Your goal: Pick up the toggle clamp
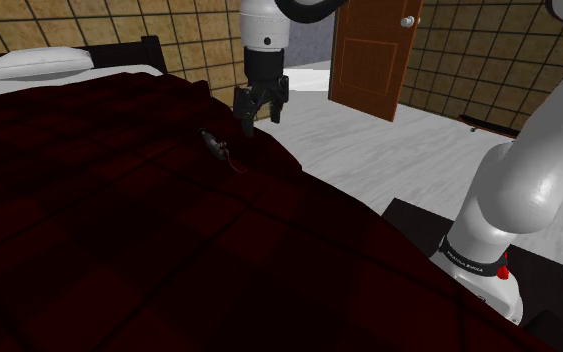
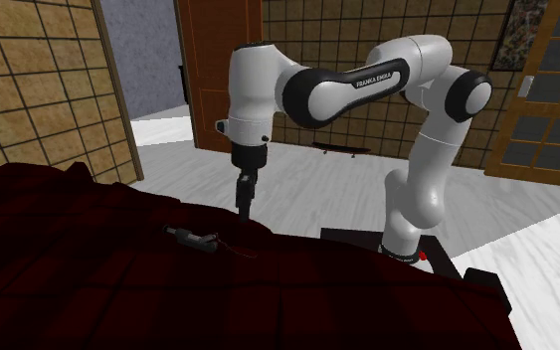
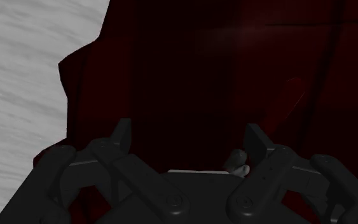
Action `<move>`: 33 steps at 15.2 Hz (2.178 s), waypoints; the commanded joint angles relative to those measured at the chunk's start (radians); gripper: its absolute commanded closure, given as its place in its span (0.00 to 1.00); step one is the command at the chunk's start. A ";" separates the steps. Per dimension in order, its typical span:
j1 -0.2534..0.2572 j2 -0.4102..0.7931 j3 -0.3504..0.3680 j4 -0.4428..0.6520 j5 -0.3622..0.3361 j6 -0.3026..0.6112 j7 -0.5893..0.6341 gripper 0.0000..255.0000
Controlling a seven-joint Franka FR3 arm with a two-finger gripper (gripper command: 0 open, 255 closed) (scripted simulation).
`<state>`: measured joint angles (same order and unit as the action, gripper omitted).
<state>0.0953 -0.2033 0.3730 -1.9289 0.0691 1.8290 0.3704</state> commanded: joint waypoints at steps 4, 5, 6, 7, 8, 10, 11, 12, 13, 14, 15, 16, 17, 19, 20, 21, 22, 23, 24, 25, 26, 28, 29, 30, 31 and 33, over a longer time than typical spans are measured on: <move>0.029 0.185 0.068 0.180 -0.083 0.002 0.100 0.00; 0.040 0.225 0.079 0.222 -0.105 -0.003 0.121 0.00; 0.048 0.252 0.085 0.251 -0.119 -0.007 0.134 0.00; 0.048 0.251 0.084 0.236 -0.119 0.006 0.134 0.00; 0.048 0.250 0.083 0.222 -0.119 0.020 0.135 0.00; 0.048 0.249 0.083 0.194 -0.118 0.047 0.135 0.00; 0.048 0.249 0.083 0.181 -0.119 0.061 0.135 0.00; 0.047 0.250 0.083 0.168 -0.119 0.074 0.136 0.00; 0.047 0.250 0.083 0.155 -0.119 0.087 0.137 0.00; 0.047 0.250 0.082 0.148 -0.120 0.095 0.137 0.00; 0.047 0.250 0.082 0.148 -0.120 0.095 0.137 0.00; 0.048 0.251 0.083 0.148 -0.120 0.095 0.139 1.00; 0.048 0.251 0.083 0.148 -0.120 0.094 0.138 1.00; 0.048 0.251 0.083 0.148 -0.120 0.094 0.139 1.00; 0.048 0.251 0.083 0.149 -0.120 0.094 0.139 1.00; 0.048 0.251 0.083 0.149 -0.120 0.094 0.139 1.00; 0.048 0.251 0.083 0.149 -0.120 0.094 0.139 1.00; 0.048 0.251 0.083 0.149 -0.120 0.094 0.139 1.00; 0.048 0.251 0.083 0.149 -0.120 0.094 0.139 1.00; 0.047 0.250 0.083 0.148 -0.120 0.095 0.137 1.00; 0.047 0.250 0.083 0.160 -0.119 0.082 0.136 1.00; 0.048 0.249 0.083 0.187 -0.119 0.055 0.135 1.00; 0.048 0.249 0.083 0.200 -0.118 0.041 0.135 1.00; 0.048 0.250 0.083 0.214 -0.118 0.028 0.135 1.00; 0.048 0.250 0.083 0.228 -0.119 0.014 0.134 1.00; 0.049 0.252 0.084 0.257 -0.119 -0.013 0.134 1.00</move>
<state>0.1443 0.0486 0.4571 -1.6887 -0.0503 1.8331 0.5060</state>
